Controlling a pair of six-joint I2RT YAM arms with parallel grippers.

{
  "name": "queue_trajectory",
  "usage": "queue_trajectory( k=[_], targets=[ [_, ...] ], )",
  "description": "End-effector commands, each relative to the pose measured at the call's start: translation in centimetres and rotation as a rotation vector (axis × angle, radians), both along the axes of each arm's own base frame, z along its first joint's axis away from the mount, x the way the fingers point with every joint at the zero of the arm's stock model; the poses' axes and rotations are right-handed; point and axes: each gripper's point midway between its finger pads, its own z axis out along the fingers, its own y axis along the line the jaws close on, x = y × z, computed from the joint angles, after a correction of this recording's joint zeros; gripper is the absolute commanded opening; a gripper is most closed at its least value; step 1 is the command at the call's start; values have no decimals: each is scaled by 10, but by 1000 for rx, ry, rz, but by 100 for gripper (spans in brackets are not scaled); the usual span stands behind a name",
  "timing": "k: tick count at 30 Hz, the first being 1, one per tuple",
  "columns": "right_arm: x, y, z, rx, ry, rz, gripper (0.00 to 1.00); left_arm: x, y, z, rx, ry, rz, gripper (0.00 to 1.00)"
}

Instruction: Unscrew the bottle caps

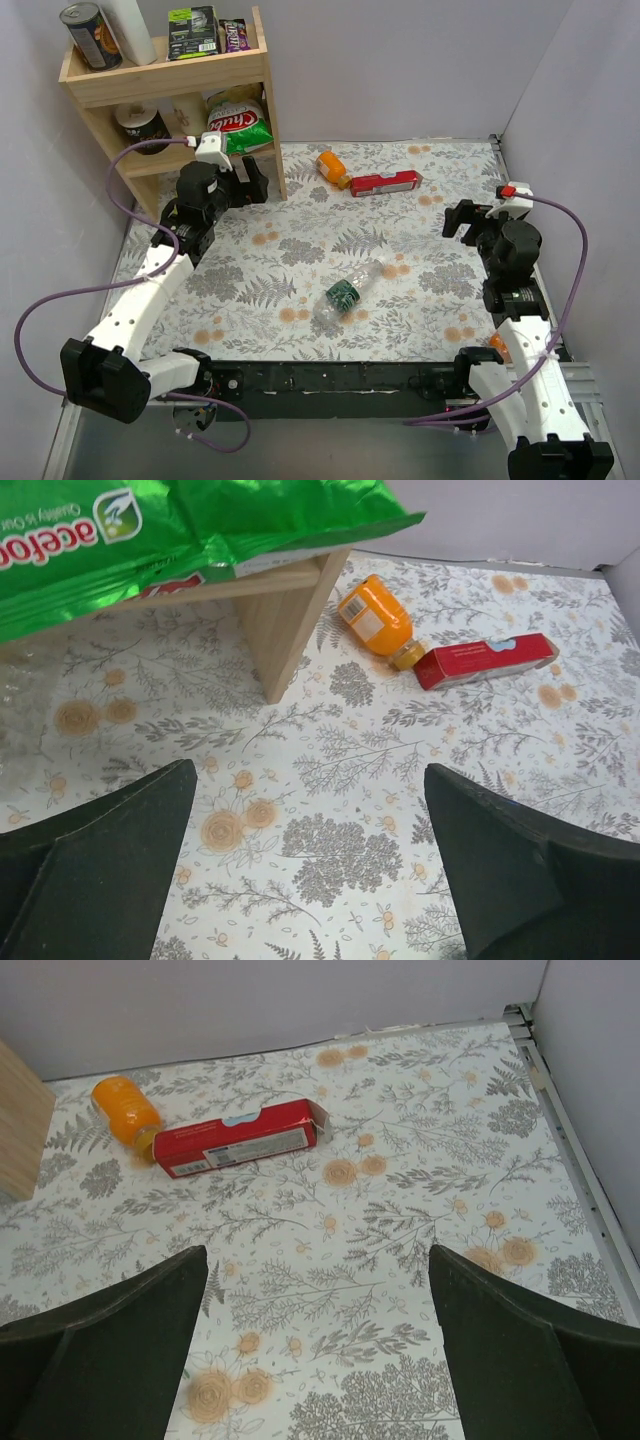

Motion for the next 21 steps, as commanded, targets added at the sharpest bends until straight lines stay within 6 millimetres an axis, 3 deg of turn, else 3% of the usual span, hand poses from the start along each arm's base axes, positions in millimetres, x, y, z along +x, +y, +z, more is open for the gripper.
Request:
queue_trajectory(
  k=[1, 5, 13, 14, 15, 17, 18, 21],
  targets=[
    [-19, -6, 6, -2, 51, -26, 98, 2, -11, 42, -44, -78, -49, 98],
    [-25, -3, 13, 0, 83, -11, 98, 6, -15, 45, -50, -86, -64, 98],
    [-12, 8, 24, -33, 148, 68, 95, -5, -39, 9, -39, -60, -228, 98],
    [-11, 24, 31, -34, 132, 164, 92, -6, -41, 4, -38, -46, -239, 98],
    [-5, 30, 25, -53, 152, 208, 91, -5, -42, 2, -41, -39, -242, 98],
    [4, 41, 30, -56, 153, 252, 88, -4, -41, -5, -45, -34, -232, 98],
    [14, 47, 20, -61, 201, 278, 88, -3, -41, -8, -43, -32, -227, 98],
    [34, 76, 22, -87, 227, 353, 87, -1, -36, -17, -34, -19, -197, 98]
  ],
)
